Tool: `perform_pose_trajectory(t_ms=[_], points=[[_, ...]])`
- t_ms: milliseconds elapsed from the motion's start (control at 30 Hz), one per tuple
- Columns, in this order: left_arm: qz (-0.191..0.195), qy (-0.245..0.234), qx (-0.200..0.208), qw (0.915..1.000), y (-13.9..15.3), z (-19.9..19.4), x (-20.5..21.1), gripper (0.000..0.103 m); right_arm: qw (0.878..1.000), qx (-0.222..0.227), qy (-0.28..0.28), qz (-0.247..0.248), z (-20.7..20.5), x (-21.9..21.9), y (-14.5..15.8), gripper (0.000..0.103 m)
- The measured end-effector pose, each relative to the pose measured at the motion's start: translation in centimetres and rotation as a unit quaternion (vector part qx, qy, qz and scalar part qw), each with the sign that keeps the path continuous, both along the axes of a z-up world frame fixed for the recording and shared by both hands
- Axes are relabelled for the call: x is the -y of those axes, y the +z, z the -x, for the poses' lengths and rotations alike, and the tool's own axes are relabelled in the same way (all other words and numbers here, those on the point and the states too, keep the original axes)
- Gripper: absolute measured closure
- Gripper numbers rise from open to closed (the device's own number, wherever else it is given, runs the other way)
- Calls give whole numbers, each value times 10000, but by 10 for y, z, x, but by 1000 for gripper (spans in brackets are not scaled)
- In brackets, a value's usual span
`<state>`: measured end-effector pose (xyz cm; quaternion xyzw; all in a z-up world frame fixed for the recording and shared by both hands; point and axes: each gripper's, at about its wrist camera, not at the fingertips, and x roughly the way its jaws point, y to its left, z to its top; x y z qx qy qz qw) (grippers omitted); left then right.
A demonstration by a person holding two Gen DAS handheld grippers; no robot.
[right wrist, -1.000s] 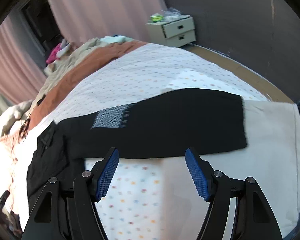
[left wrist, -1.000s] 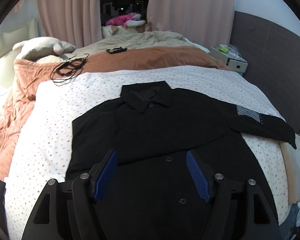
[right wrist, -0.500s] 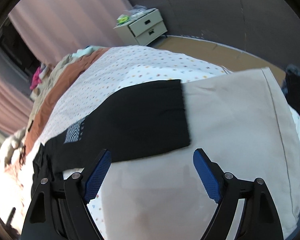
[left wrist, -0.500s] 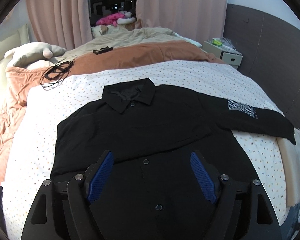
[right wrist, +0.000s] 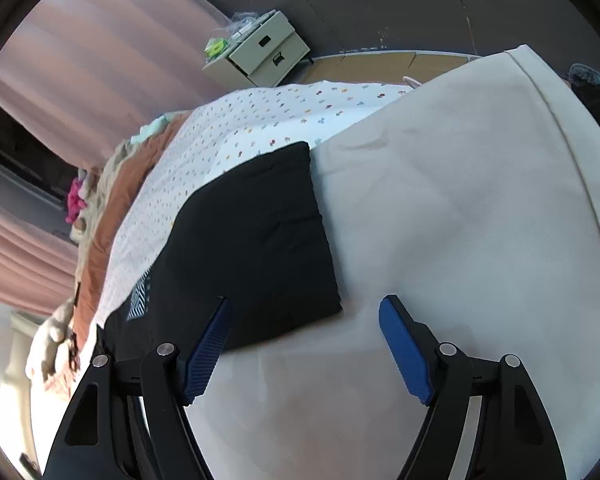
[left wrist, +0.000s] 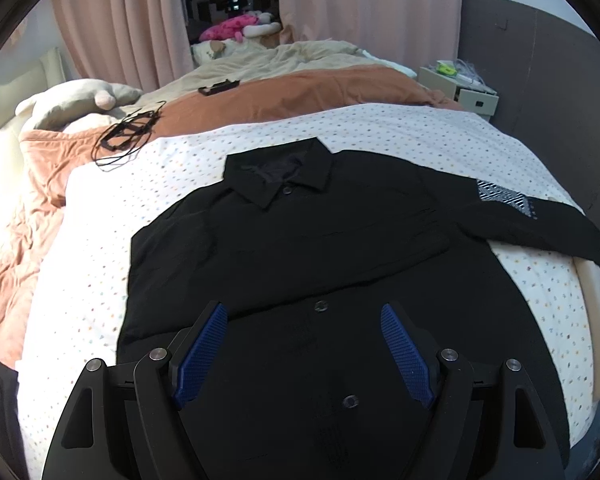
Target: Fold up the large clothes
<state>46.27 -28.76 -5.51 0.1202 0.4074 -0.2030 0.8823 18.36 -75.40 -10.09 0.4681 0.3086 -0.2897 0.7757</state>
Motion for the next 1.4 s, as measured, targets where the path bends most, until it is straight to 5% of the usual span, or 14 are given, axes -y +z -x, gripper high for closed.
perform_pose_trajectory(t_ms=[67, 167, 233, 567, 767, 1400], points=[[-23, 66, -12, 10000, 0, -1, -8, 23, 10000, -9, 9, -34, -5, 3, -2, 33], [6, 177, -16, 9998, 2, -3, -23, 23, 9997, -223, 17, -74, -13, 5, -4, 64], [43, 249, -2, 9997, 4, -3, -33, 23, 9996, -256, 65, -90, -15, 7, -4, 74], [224, 527, -24, 9984, 8, -5, -76, 23, 9975, 140, 352, 590, -32, -19, 69, 78], [335, 693, 57, 9970, 16, -2, -108, 23, 9905, 512, 766, 1023, -66, -56, 136, 93], [676, 1472, 160, 9867, 28, -4, -249, 23, 9445, 1026, 2309, 2100, -204, -245, 288, 98]])
